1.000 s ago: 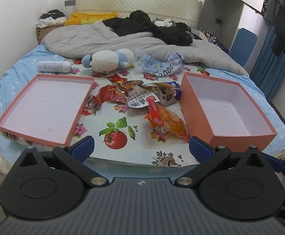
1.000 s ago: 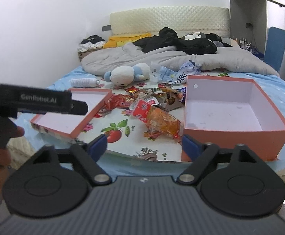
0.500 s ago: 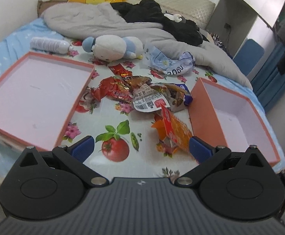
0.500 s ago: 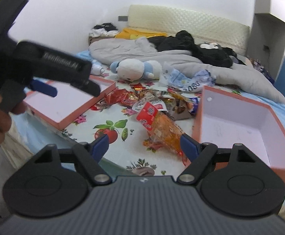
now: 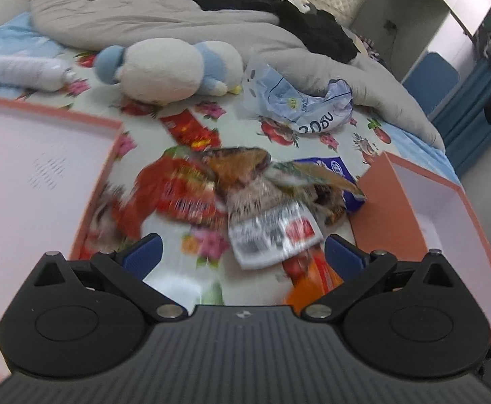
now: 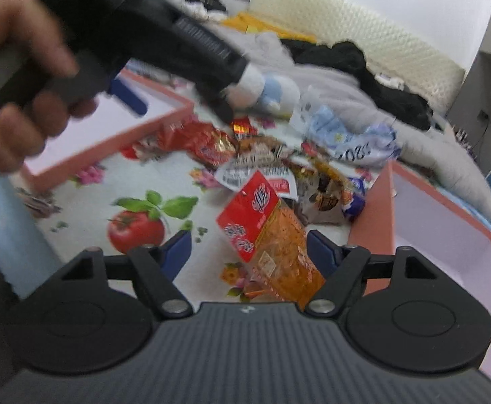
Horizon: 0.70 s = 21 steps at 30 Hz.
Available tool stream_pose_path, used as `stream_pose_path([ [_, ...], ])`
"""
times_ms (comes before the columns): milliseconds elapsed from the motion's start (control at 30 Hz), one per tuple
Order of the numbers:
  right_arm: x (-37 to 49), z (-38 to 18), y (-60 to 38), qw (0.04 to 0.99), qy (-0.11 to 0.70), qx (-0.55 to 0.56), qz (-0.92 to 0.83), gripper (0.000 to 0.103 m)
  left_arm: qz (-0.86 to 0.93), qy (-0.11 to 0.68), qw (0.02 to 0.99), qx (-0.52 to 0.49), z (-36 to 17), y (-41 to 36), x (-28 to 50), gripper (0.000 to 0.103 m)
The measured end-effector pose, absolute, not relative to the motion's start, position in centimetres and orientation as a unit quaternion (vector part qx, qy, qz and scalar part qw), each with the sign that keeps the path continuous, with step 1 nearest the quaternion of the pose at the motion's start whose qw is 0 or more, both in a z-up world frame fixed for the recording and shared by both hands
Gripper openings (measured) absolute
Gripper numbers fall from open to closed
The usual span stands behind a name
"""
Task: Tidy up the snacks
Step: 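Grasp the clear meat bag with the left gripper while the right grasps the red spicy strip pack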
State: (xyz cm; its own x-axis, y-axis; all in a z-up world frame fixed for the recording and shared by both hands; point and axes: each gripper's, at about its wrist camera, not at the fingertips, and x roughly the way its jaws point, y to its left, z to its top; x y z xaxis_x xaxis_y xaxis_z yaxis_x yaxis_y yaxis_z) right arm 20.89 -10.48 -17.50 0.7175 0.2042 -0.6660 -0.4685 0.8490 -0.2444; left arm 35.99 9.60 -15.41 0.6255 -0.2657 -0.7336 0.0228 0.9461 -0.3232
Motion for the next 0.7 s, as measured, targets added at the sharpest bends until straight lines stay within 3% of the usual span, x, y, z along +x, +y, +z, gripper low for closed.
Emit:
stream_pose_path([
  [233,24.9,-20.0,-9.6,0.882,0.36,-0.242,0.184,0.065,-0.098,0.437,0.883,-0.14,-18.8,7.9,43.7,0.101],
  [333,26.3,-21.0,-9.4,0.864,0.389,-0.257,0.193,0.052,-0.094,0.456,0.873,-0.145,-20.7,7.4,46.0,0.1],
  [433,27.1,-21.3,-9.2,0.857,0.395,-0.27,0.191,0.049,-0.098,0.467,0.865,-0.157,-21.9,7.1,47.2,0.094],
  [600,28.4,-20.6,-9.8,0.857,0.411,-0.243,0.194,0.015,-0.105,0.471,0.862,-0.157,-22.3,6.5,48.7,0.09],
  [700,28.9,-19.9,-10.4,0.863,0.414,-0.217,0.19,0.007,-0.108,0.48,0.857,-0.152,-22.7,6.1,49.2,0.083],
])
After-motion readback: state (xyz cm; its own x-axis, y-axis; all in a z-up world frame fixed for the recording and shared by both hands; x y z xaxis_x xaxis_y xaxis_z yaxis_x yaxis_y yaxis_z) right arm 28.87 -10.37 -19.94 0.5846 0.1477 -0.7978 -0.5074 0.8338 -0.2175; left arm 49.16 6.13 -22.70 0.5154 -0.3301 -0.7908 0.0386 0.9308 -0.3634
